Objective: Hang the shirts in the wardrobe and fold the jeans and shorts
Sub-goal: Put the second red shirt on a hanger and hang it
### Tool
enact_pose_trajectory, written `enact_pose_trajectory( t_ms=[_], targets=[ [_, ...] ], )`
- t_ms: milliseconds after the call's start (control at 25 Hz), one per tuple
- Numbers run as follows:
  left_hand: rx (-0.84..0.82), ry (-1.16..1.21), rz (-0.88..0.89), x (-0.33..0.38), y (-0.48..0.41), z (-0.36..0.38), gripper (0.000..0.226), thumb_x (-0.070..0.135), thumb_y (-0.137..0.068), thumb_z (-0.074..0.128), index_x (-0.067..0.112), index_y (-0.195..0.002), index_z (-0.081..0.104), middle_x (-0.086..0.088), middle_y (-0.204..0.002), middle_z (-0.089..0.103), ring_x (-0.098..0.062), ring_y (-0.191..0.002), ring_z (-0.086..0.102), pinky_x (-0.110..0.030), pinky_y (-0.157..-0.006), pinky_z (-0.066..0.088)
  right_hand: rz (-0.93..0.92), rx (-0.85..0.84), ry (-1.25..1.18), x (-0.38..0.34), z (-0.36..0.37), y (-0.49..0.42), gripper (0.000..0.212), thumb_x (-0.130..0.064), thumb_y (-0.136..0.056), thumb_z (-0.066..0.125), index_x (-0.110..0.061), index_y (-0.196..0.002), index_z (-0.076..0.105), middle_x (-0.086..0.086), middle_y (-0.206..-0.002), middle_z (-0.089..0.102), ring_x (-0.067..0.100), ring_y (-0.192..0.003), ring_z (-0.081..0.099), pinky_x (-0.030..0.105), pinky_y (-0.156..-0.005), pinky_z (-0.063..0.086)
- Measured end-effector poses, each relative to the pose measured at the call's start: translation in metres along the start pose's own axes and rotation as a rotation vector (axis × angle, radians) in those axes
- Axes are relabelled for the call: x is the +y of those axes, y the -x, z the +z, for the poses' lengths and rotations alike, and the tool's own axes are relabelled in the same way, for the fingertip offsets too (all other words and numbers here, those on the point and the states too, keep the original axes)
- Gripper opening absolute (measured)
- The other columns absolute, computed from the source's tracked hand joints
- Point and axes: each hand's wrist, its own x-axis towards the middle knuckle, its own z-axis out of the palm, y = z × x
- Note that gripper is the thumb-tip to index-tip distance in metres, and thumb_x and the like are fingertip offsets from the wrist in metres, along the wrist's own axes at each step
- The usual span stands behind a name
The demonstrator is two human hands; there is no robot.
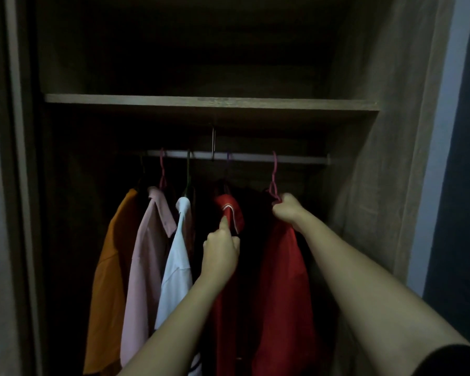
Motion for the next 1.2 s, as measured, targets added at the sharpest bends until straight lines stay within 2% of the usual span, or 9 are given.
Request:
enact_pose_trajectory(
  t_ms=[200,400,480,560,680,880,960,1040,1200],
  targets=[
    [0.013,0.032,-0.033,-0.006,0.007,0.003,0.053,0.008,-0.089,0.042,0.013,-0.142,0.037,-0.016,-0.079,0.064,-0.032,-0.073,0.062,-0.038,-0.072,0.051,0.007,-0.024,0.197,-0.003,-0.013,0.016,0.037,-0.015,-0.082,0.055,-0.007,-0.118,0.059,0.019,-0.119,0.061,0.035,-0.110,0.057,0.036,-0.095,0.049],
    [0.061,0.069,-0.070,0.001,0.031,0.001,0.060,0.023,-0.096,0.046,0.008,-0.148,0.021,-0.017,-0.129,0.056,-0.030,-0.111,0.059,-0.033,-0.091,0.044,-0.180,0.152,0.371,-0.025,-0.015,0.049,0.060,-0.032,-0.084,0.060,-0.013,-0.137,0.038,0.017,-0.141,0.036,0.034,-0.132,0.033,0.040,-0.108,0.032],
    [0.122,0.165,-0.048,0.006,0.046,-0.011,0.058,0.022,-0.096,0.046,0.009,-0.148,0.024,-0.011,-0.121,0.062,-0.011,-0.098,0.064,-0.014,-0.085,0.044,-0.362,0.171,0.267,-0.036,-0.008,0.067,0.060,-0.034,-0.088,0.056,-0.015,-0.140,0.036,0.013,-0.142,0.036,0.029,-0.133,0.032,0.039,-0.109,0.030],
    [0.214,0.238,-0.017,0.002,0.063,-0.029,0.050,0.013,-0.096,0.047,0.008,-0.144,0.034,0.010,-0.095,0.063,0.000,-0.069,0.060,0.005,-0.064,0.036,-0.526,0.187,0.150,-0.043,0.005,0.083,0.052,-0.032,-0.090,0.053,-0.013,-0.138,0.042,0.010,-0.138,0.043,0.026,-0.130,0.037,0.034,-0.109,0.030],
    [0.354,0.206,-0.006,-0.035,0.104,-0.061,0.042,0.008,-0.094,0.050,0.006,-0.136,0.049,0.002,-0.090,0.066,-0.007,-0.054,0.053,-0.002,-0.056,0.037,-0.722,0.164,0.034,-0.050,0.046,0.118,0.044,-0.032,-0.092,0.046,-0.010,-0.129,0.052,0.009,-0.129,0.053,0.023,-0.122,0.047,0.026,-0.103,0.031],
    [0.365,0.011,-0.246,-0.158,0.215,-0.109,0.042,0.016,-0.090,0.051,0.004,-0.130,0.055,-0.016,-0.099,0.071,-0.011,-0.068,0.061,-0.021,-0.068,0.042,-0.978,-0.125,0.116,-0.048,0.171,0.213,0.046,-0.033,-0.091,0.044,-0.006,-0.127,0.054,0.012,-0.125,0.057,0.026,-0.116,0.052,0.031,-0.102,0.036],
    [0.291,-0.074,-0.401,-0.204,0.264,-0.132,0.042,0.014,-0.093,0.053,0.006,-0.134,0.050,-0.017,-0.111,0.068,-0.024,-0.091,0.067,-0.026,-0.083,0.045,-1.052,-0.249,0.175,-0.048,0.226,0.259,0.046,-0.033,-0.091,0.046,-0.007,-0.128,0.054,0.012,-0.126,0.057,0.027,-0.116,0.053,0.036,-0.102,0.039],
    [0.228,-0.160,-0.551,-0.253,0.318,-0.159,0.045,0.014,-0.094,0.054,0.006,-0.137,0.046,-0.015,-0.129,0.059,-0.029,-0.113,0.060,-0.030,-0.095,0.042,-1.116,-0.399,0.219,-0.051,0.287,0.312,0.048,-0.035,-0.090,0.044,-0.006,-0.126,0.055,0.014,-0.125,0.059,0.030,-0.116,0.054,0.039,-0.103,0.040],
    [0.140,-0.263,-0.840,-0.332,0.441,-0.204,0.054,0.019,-0.092,0.056,0.005,-0.142,0.039,-0.016,-0.142,0.047,-0.032,-0.127,0.049,-0.036,-0.102,0.038,-1.168,-0.723,0.304,-0.032,0.399,0.420,0.058,-0.044,-0.089,0.037,-0.005,-0.128,0.053,0.017,-0.128,0.058,0.032,-0.119,0.054,0.042,-0.105,0.038]
  ],
)
